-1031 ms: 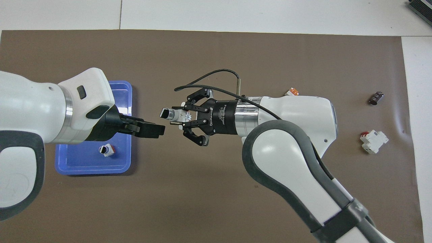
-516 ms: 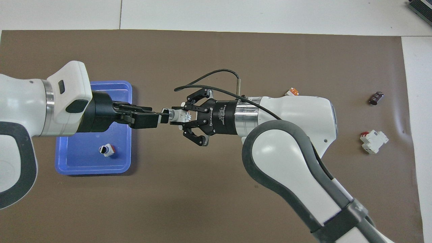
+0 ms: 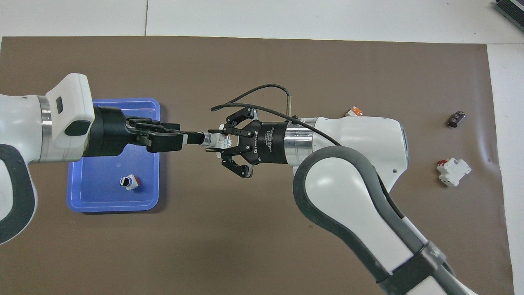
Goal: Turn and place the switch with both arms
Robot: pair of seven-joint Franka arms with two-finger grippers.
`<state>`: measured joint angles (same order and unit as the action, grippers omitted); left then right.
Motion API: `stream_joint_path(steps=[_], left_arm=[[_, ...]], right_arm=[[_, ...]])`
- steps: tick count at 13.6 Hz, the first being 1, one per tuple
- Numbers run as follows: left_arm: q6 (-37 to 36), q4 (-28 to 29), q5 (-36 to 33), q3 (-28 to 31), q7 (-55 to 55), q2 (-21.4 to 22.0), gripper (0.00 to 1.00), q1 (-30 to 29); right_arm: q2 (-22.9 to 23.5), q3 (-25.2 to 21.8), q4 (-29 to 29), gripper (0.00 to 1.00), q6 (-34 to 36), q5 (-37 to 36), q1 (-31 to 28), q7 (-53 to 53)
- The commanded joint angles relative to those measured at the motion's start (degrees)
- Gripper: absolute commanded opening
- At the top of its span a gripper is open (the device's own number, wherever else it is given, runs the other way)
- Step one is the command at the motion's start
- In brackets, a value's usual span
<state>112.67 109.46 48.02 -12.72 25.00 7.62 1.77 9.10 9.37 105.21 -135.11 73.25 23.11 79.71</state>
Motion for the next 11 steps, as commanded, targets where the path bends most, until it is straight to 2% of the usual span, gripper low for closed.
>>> stream_joint_path(steps=[1,11], left_arm=[[1.0,2.8,1.3,-0.2,1.6,2.2,0.25,0.2],[2.3,3.2,1.2,-0.9,1.6,2.3,0.33,1.0]], right_arm=[[-0.7,0.1,0.6,0.00,-1.1,1.6,0.2,-0.1],[-0.7,0.1,0.6,0.00,-1.1,1.6,0.2,-0.1]])
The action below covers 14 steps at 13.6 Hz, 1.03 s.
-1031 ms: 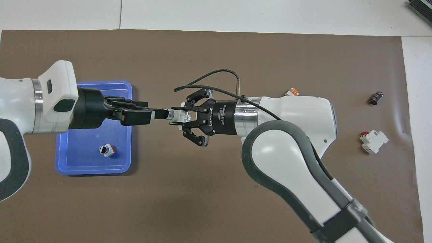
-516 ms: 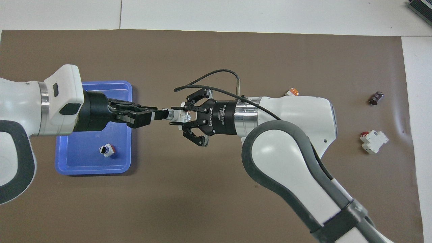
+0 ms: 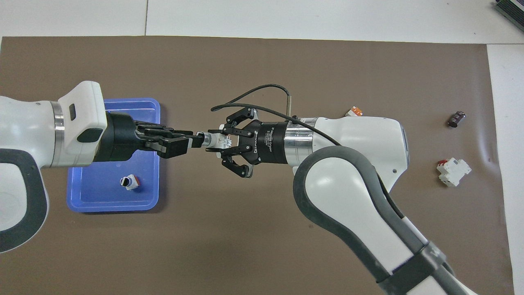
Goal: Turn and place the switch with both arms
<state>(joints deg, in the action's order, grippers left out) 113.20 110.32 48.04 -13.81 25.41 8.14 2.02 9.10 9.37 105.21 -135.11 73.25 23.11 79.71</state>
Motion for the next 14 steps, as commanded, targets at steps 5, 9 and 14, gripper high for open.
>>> stream_joint_path(steps=[5,9,14], left_arm=[[1.9,2.4,1.1,0.2,1.1,1.8,0.28,0.9],[1.5,2.3,0.6,0.2,1.3,1.7,0.00,0.9],[1.6,2.2,-1.0,0.1,1.9,1.7,0.00,1.0]], right_arm=[[-0.7,0.1,0.6,0.00,-1.1,1.7,0.2,0.0],[-0.7,0.1,0.5,0.00,-1.1,1.7,0.2,0.0],[-0.6,0.1,0.5,0.00,-1.1,1.7,0.2,0.1]])
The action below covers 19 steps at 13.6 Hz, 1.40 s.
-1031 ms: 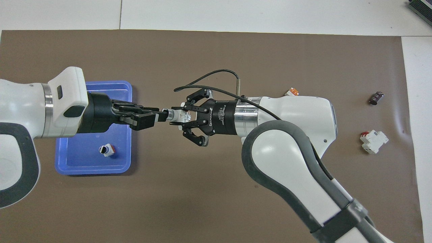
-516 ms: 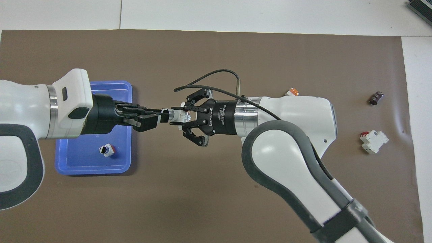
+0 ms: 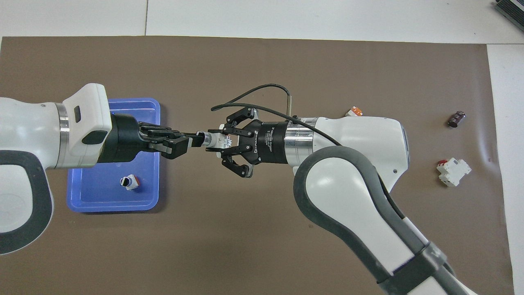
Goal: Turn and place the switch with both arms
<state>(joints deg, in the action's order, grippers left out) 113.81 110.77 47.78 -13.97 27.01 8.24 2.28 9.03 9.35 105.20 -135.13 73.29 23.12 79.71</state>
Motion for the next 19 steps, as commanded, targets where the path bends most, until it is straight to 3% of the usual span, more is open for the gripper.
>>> stream_joint_path(steps=[1,6,19], left_arm=[[1.0,1.8,-0.8,0.0,-1.9,1.6,0.00,0.7],[1.1,0.4,-4.4,-1.1,-18.1,1.1,0.00,0.7],[3.5,-1.0,-3.5,-4.1,-61.0,0.6,0.00,0.7]], right_arm=[[-0.6,0.1,0.5,0.00,-1.1,1.7,0.2,0.1],[-0.5,0.1,0.4,0.00,-1.1,1.7,0.2,0.1],[-0.7,0.1,0.4,0.00,-0.9,1.7,0.2,0.2]])
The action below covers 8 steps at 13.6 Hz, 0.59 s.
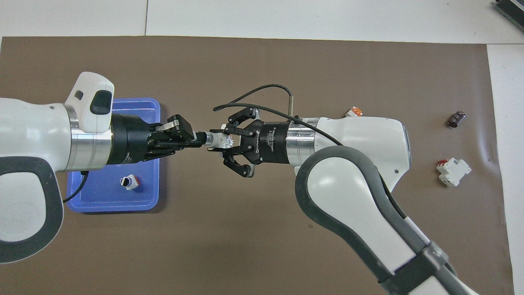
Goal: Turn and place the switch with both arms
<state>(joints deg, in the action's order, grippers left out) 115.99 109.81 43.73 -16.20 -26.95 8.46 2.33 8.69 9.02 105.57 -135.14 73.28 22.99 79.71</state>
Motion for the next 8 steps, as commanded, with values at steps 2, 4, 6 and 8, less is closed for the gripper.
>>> stream_joint_path(steps=[2,4,6,8], left_arm=[[5.2,0.0,0.6,-3.0,-15.9,0.2,0.00,0.7],[7.0,0.0,0.5,-3.6,-23.5,0.2,0.00,0.7],[7.5,0.0,0.5,-3.9,-30.7,0.1,0.00,1.5],[8.0,0.0,0.4,-3.9,-36.7,0.0,0.00,1.5]], right_arm=[[-0.3,0.5,0.1,0.00,-0.7,1.7,0.3,0.3],[-0.3,0.5,0.1,0.00,-0.8,1.7,0.3,0.3],[-0.3,0.5,0.0,0.00,-0.7,1.7,0.3,0.3],[-0.4,0.5,0.0,0.00,-0.7,1.7,0.3,0.4]])
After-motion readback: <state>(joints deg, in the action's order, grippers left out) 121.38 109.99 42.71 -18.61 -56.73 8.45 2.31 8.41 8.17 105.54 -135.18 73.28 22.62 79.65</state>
